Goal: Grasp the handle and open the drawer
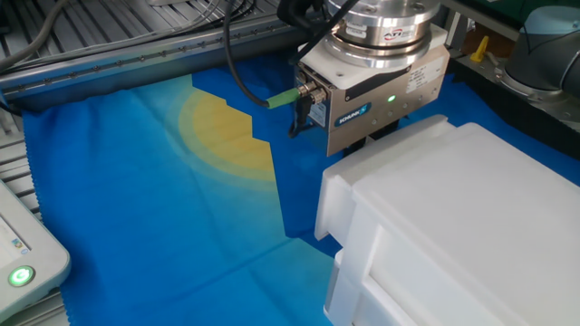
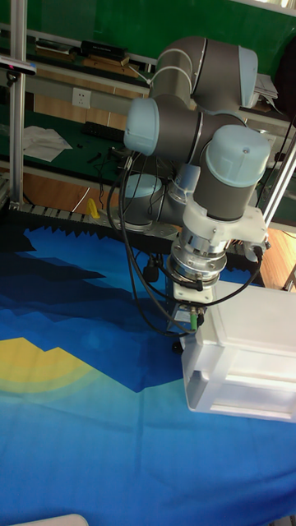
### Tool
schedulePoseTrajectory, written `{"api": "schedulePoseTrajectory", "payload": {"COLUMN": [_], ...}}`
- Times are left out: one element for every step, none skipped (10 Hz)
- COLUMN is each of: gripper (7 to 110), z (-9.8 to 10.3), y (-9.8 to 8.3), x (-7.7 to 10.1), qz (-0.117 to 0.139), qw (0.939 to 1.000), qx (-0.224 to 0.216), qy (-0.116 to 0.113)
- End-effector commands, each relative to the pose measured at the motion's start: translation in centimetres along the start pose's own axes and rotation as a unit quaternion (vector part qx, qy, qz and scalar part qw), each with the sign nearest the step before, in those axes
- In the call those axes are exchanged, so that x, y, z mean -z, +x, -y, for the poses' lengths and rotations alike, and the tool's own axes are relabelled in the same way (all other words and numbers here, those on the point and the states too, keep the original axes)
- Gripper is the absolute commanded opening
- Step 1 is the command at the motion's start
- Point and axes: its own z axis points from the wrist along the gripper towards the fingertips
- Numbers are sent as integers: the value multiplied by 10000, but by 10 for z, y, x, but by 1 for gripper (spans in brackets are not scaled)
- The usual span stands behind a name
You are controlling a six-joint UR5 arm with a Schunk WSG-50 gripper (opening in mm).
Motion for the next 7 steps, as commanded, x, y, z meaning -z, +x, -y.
{"api": "schedulePoseTrajectory", "payload": {"gripper": [7,7,7,7,7,7,7], "z": [0,0,0,0,0,0,0], "y": [-2,-1,0,0,1,1,1], "x": [2,2,1,0,0,0,1], "qz": [71,71,79,86,86,86,79], "qw": [10000,10000,10000,10000,10000,10000,10000], "qx": [-19,-11,-3,13,13,6,5], "qy": [-7,-7,-7,-7,-15,-22,-22]}}
